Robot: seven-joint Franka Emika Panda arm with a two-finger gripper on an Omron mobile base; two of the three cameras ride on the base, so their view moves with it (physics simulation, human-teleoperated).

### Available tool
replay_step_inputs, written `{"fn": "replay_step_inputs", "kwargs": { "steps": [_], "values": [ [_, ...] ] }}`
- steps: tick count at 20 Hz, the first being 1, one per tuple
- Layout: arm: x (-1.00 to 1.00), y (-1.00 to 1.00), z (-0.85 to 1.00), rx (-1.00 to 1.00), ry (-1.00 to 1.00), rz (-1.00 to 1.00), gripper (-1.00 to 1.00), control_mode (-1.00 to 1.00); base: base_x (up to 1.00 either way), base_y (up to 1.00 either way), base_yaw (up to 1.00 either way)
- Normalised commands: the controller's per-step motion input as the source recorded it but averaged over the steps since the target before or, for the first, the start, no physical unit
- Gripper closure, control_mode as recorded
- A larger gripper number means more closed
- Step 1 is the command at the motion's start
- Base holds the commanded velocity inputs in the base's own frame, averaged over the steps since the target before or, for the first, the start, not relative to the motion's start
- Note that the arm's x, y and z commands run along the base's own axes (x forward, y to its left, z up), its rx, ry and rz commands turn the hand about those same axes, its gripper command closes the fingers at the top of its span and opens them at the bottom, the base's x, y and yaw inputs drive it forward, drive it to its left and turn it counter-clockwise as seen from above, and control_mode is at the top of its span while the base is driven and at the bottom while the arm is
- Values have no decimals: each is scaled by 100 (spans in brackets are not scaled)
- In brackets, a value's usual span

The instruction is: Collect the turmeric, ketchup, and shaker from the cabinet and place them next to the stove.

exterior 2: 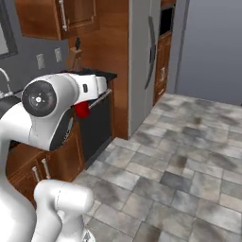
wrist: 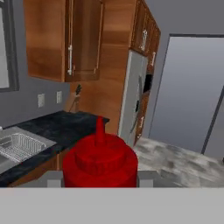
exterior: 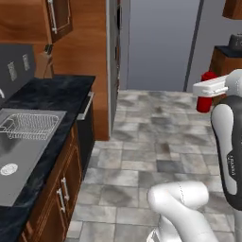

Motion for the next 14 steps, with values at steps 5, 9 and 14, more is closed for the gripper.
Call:
{"fn": "replay_step_inputs", "kwargs": {
  "steps": [5,9,14],
  "values": [
    [0,0,0,0,0,0,100,100,75,-66,-41],
    [0,0,0,0,0,0,100,100,85,-41,-39],
    [0,0,0,0,0,0,100,100,91,-20,-34]
  ]
}}
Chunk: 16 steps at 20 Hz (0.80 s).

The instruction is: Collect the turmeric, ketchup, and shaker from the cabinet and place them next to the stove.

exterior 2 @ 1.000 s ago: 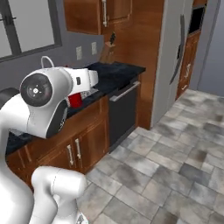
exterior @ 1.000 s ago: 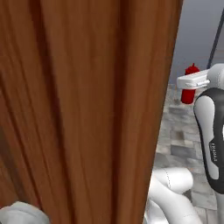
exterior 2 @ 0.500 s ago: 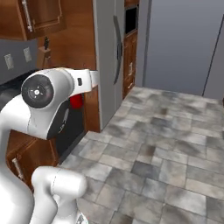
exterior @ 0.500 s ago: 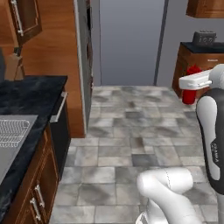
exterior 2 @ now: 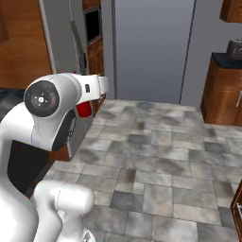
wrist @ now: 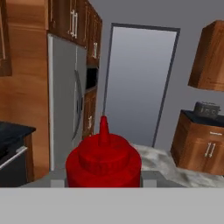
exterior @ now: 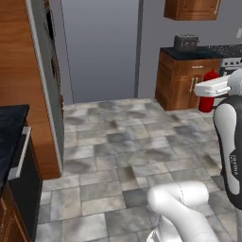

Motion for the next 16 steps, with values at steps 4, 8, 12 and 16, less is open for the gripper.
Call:
{"fn": "replay_step_inputs", "kwargs": {
  "steps": [4,8,12,16],
  "values": [
    [0,0,0,0,0,0,100,100,92,-17,-30],
    [0,0,0,0,0,0,100,100,97,-15,-29],
    [0,0,0,0,0,0,100,100,100,-21,-27],
    [0,0,0,0,0,0,100,100,100,-25,-27]
  ]
}}
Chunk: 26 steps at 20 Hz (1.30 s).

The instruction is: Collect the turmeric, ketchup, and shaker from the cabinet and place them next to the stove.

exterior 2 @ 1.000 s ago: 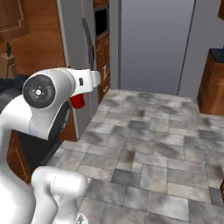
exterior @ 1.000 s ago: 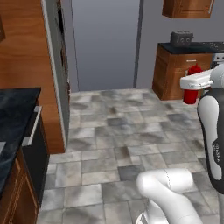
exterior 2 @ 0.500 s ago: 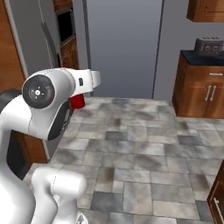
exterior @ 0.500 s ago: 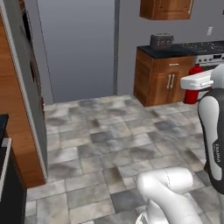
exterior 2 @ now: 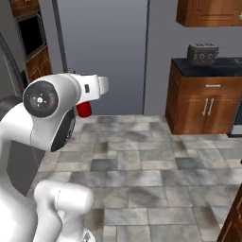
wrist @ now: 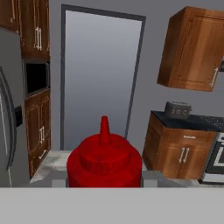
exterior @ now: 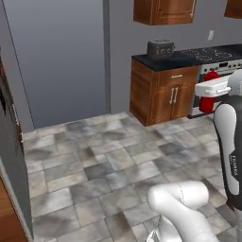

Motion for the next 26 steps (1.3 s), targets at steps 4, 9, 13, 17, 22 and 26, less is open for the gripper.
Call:
{"fn": "replay_step_inputs", "kwargs": {
  "steps": [4,9,13,17,22,26],
  "values": [
    [0,0,0,0,0,0,100,100,100,-31,-29],
    [0,0,0,0,0,0,100,100,100,-33,-32],
    [0,0,0,0,0,0,100,100,99,-31,-33],
    [0,0,0,0,0,0,100,100,99,-28,-33],
    [0,0,0,0,0,0,100,100,97,-17,-34],
    [0,0,0,0,0,0,100,100,99,-11,-34]
  ]
}}
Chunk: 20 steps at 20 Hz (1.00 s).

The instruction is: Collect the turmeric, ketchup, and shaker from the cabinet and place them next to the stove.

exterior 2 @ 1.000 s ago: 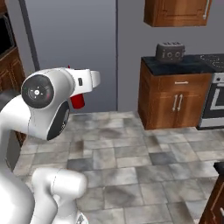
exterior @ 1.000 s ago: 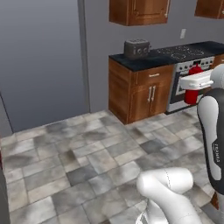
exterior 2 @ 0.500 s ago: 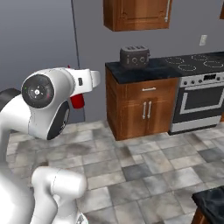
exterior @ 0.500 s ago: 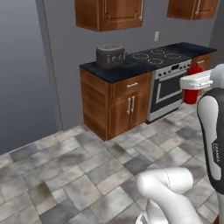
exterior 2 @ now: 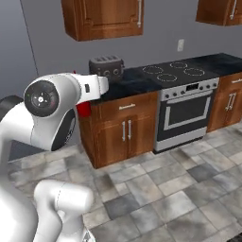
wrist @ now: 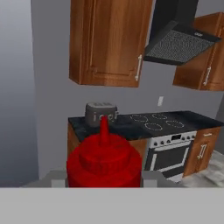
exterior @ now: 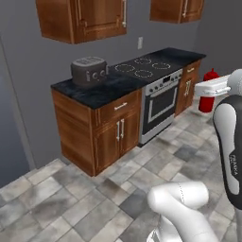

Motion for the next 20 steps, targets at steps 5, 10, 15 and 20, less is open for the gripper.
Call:
{"fn": "replay_step_inputs", "kwargs": {
  "steps": [5,10,15,20],
  "values": [
    [0,0,0,0,0,0,100,100,100,-3,-34],
    [0,0,0,0,0,0,100,100,100,0,-33],
    [0,0,0,0,0,0,100,100,100,-22,-20],
    [0,0,0,0,0,0,100,100,100,-52,-3]
  ]
}}
